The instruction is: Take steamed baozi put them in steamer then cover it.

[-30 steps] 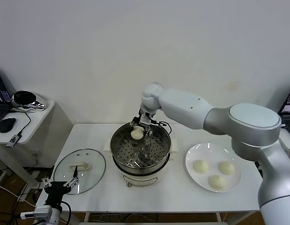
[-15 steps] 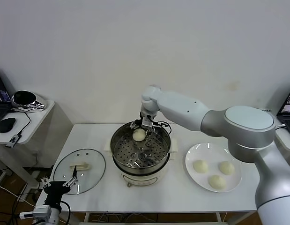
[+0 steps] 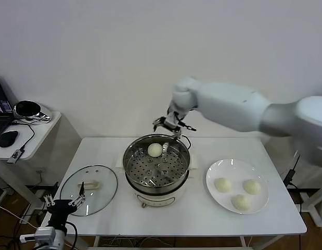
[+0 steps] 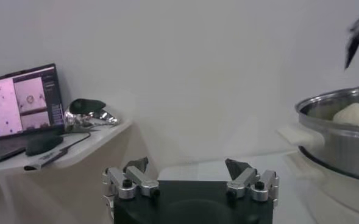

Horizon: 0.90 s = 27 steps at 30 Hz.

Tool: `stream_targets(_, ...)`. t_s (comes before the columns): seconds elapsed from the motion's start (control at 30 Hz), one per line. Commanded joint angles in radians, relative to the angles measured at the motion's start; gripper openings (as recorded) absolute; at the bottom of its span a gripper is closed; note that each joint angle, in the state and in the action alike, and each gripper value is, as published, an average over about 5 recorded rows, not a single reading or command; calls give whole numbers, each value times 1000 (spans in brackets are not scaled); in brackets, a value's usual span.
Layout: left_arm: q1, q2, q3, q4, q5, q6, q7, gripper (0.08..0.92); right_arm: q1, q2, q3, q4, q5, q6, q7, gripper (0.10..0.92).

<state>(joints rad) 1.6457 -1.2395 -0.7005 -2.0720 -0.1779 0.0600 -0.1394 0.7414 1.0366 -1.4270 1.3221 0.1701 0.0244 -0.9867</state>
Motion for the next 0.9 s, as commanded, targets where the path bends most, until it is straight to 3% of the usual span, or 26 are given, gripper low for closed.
stream_targets(0.03,-4,11,4,-6,4,1,1,823,114,-397,-93,336,148,-416,-44,823)
stream_targets(0.2,-3,20,2,-6,5,0,2,823,27,-543,-80,346,51,-419,-47,823)
stream_targets(0.43,2,12,-3,-18,9,0,2,823,-253,-612,110,301,-78,-377,-25,823)
stream_targets(0.9,14,-6,-24,-29,12,0,1,823,-711,-483,474,97,-233,-331,37,823)
